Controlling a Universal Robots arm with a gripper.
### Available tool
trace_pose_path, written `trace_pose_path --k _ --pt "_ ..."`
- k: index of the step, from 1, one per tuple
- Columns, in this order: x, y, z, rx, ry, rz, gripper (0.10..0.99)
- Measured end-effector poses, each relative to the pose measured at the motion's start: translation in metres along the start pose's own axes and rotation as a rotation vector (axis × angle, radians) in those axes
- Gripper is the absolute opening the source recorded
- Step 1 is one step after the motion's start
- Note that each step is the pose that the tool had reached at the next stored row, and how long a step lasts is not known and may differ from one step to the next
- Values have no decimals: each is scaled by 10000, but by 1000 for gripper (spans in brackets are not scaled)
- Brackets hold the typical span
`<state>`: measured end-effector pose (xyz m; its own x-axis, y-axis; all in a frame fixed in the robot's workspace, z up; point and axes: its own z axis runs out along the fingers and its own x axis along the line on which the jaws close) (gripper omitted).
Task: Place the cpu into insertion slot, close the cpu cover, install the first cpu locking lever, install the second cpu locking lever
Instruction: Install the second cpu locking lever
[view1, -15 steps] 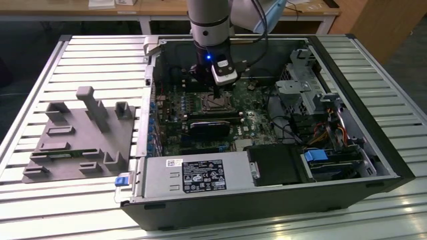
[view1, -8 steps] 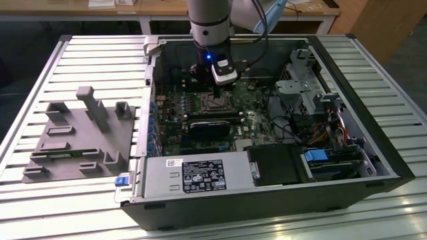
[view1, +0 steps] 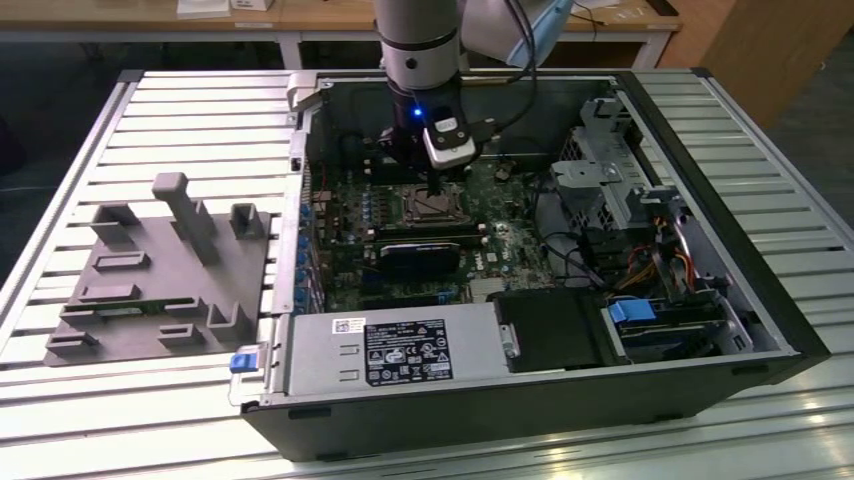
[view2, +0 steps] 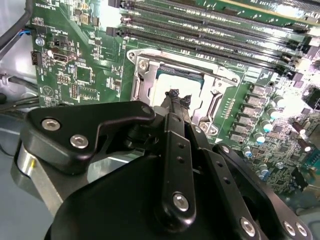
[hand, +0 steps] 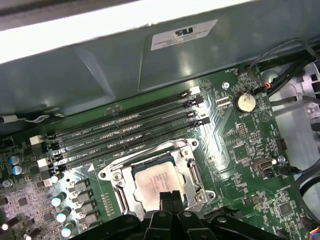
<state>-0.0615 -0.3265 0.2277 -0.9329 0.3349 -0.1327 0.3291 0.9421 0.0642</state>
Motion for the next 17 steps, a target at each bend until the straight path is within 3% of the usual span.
trace_pose_path --k 5,17 --pt "-24 -68 -1 -2 0 1 106" --pt "-55 -127 -65 -1 -1 1 106"
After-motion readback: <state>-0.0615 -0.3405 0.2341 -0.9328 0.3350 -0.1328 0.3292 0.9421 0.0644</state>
